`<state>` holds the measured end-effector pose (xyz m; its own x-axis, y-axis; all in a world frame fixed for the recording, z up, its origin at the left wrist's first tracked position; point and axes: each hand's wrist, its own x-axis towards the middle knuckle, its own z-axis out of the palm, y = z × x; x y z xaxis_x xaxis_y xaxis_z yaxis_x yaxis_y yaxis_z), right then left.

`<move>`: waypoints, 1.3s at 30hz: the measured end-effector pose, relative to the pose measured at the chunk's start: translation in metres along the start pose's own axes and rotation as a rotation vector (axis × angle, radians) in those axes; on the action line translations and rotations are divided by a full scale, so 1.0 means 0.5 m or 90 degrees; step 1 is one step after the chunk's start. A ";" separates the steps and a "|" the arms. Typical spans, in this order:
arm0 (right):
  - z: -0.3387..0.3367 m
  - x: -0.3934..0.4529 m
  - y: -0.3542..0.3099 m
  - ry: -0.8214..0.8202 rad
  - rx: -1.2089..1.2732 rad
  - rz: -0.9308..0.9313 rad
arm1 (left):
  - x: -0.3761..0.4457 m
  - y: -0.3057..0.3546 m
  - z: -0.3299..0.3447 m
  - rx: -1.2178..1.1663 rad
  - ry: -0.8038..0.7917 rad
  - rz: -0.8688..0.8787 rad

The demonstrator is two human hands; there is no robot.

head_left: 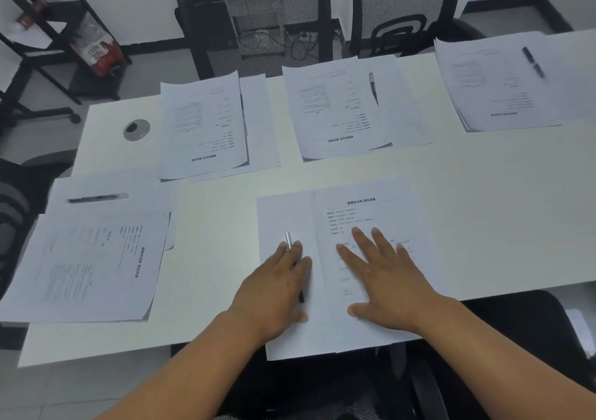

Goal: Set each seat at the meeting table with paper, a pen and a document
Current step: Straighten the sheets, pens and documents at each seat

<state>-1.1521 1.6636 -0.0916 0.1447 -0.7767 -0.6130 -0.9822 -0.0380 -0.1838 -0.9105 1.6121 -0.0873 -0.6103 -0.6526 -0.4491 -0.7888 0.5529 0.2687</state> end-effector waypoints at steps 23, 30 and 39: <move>-0.011 -0.005 0.054 -0.017 0.015 0.013 | 0.029 0.027 0.022 -0.027 0.017 -0.024; -0.012 -0.007 0.053 -0.017 0.011 0.012 | 0.028 0.028 0.021 -0.025 0.018 -0.027; -0.015 -0.008 0.048 -0.016 0.000 0.015 | 0.021 0.033 0.005 0.006 0.017 -0.024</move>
<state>-1.1771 1.6610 -0.0878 0.1245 -0.7612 -0.6364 -0.9853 -0.0194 -0.1696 -0.9299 1.6155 -0.0897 -0.5823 -0.6864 -0.4357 -0.8104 0.5325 0.2443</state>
